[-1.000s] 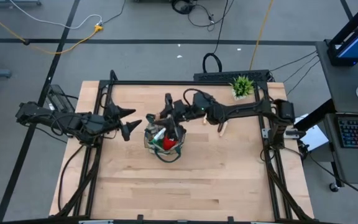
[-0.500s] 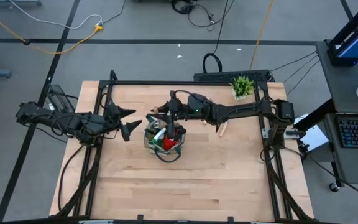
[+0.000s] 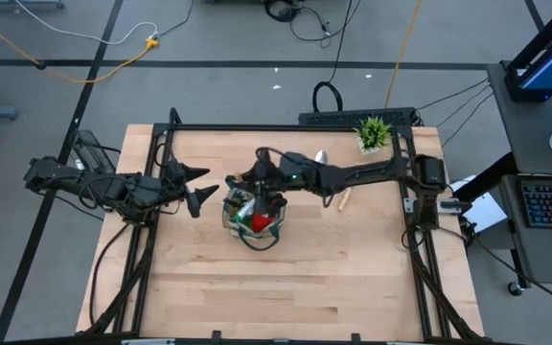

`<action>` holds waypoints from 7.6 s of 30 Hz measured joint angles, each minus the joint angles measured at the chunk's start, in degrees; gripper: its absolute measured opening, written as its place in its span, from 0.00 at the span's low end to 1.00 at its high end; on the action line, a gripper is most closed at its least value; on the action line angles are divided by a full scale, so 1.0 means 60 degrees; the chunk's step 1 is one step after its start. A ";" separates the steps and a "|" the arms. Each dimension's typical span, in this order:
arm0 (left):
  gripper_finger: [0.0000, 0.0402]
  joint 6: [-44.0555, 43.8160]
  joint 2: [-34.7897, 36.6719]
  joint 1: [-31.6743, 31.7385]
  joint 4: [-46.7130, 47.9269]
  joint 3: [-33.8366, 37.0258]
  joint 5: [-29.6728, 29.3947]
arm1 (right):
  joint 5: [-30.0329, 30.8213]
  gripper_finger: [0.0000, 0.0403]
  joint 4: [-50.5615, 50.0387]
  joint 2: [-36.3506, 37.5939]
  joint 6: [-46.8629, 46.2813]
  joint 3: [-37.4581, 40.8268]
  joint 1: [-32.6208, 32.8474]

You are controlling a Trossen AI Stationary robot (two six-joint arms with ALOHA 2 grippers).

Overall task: Pick & Place Garden tools in Gardening bag
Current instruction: Put the left brown hand rake into the brown gardening bag, then put the brown hand rake into the brown gardening bag

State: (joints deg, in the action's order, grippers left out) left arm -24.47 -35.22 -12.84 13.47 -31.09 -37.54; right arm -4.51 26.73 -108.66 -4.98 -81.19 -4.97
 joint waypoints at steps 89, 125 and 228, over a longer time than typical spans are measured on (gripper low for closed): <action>0.77 0.0162 -0.0004 0.0000 0.0076 -0.0007 -0.0018 | 0.0783 0.19 -0.1489 -0.0080 0.0838 -0.0010 0.0091; 0.77 -0.0033 -0.0004 0.0000 0.0041 -0.0007 -0.0004 | 0.4274 0.00 -1.0339 0.3715 -0.2369 -0.0021 -0.0498; 0.77 -0.0646 -0.0003 0.0004 -0.0070 -0.0007 -0.0010 | 0.4005 0.11 -1.0411 0.3708 0.6504 0.5859 -0.1035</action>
State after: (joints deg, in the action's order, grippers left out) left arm -28.35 -35.24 -12.82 13.05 -31.14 -37.60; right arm 19.52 -35.74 -86.41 34.04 -46.04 -11.18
